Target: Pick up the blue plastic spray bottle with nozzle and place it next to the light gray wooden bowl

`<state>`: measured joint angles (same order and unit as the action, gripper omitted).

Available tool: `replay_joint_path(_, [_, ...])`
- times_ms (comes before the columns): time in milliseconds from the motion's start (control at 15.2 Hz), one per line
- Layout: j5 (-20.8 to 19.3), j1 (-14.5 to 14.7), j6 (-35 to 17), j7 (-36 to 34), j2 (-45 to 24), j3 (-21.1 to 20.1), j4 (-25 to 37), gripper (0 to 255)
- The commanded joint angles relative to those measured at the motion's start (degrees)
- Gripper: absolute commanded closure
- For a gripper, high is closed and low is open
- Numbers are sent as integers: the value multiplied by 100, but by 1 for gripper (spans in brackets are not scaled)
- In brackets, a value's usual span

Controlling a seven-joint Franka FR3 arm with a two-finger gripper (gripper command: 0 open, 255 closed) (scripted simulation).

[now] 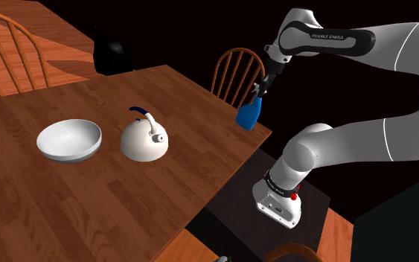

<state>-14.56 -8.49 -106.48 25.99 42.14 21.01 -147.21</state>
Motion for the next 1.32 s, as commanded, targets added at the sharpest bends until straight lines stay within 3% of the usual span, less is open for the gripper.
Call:
replay_joint_path(0, [38, 21, 154, -4, 2, -40, 149, 255])
replay_joint_path(1254, [279, 133, 1561, 62, -106, -296, 1662, 255])
